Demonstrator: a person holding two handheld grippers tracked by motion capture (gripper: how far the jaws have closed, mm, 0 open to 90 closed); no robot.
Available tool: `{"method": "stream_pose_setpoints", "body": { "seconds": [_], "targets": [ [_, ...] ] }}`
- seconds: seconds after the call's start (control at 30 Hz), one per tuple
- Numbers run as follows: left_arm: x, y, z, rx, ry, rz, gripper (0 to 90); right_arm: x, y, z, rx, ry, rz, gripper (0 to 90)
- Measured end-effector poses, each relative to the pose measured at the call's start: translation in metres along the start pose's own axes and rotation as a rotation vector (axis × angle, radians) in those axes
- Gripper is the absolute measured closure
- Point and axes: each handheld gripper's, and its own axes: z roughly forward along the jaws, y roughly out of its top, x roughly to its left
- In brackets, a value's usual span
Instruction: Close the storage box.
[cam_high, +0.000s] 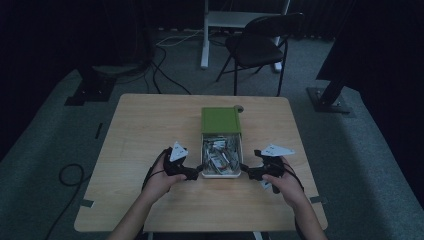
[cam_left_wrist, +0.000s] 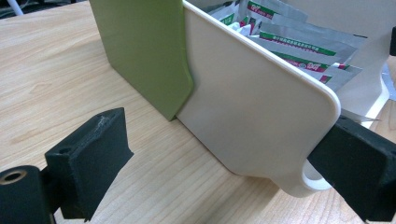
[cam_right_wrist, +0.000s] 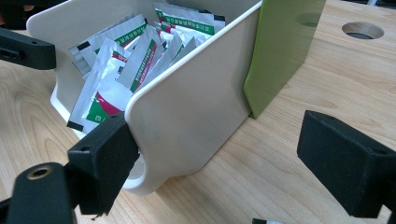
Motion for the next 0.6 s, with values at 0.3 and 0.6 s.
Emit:
{"method": "stream_pose_setpoints", "body": {
  "seconds": [0.3,0.6],
  "targets": [
    [0.0031,0.0016,0.0023,0.0,0.004,-0.008,7.1,-0.0011,0.0024,0.0027,0.004,-0.007,0.007,12.5],
    [0.0063,0.004,0.0046,0.006,0.01,-0.008,7.1,-0.0023,0.0049,0.0054,0.004,-0.013,0.004,12.5]
  ]
}}
